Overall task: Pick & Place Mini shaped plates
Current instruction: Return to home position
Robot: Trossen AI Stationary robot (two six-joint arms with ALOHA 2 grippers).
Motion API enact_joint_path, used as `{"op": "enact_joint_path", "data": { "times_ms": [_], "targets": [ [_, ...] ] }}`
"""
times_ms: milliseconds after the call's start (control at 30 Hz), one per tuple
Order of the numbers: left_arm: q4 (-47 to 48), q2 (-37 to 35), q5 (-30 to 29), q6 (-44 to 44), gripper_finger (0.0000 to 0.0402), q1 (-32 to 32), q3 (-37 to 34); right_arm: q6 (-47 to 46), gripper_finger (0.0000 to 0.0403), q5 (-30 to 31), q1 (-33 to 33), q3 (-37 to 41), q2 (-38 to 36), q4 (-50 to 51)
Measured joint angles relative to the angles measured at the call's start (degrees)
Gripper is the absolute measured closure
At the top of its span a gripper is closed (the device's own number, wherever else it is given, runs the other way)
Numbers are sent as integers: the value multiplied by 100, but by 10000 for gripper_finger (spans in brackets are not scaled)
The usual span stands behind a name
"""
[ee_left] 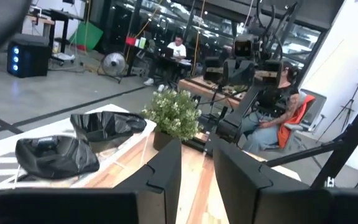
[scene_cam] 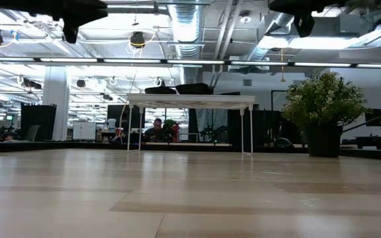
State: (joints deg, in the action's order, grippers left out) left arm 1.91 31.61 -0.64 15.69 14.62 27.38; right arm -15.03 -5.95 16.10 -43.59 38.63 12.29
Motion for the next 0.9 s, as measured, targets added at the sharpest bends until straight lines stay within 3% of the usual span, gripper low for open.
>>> {"op": "enact_joint_path", "data": {
  "times_ms": [367, 633, 900],
  "targets": [
    [-28, -239, 0, -24, 307, 0, -512, 0, 403, 43, 4, -4, -139, 37],
    [-745, -474, 0, -175, 307, 0, -885, -86, 403, 45, -3, -4, -148, 65],
    [-672, -731, 0, -22, 307, 7, -1037, -92, 403, 301, -293, -2, -125, 61]
  ]
}}
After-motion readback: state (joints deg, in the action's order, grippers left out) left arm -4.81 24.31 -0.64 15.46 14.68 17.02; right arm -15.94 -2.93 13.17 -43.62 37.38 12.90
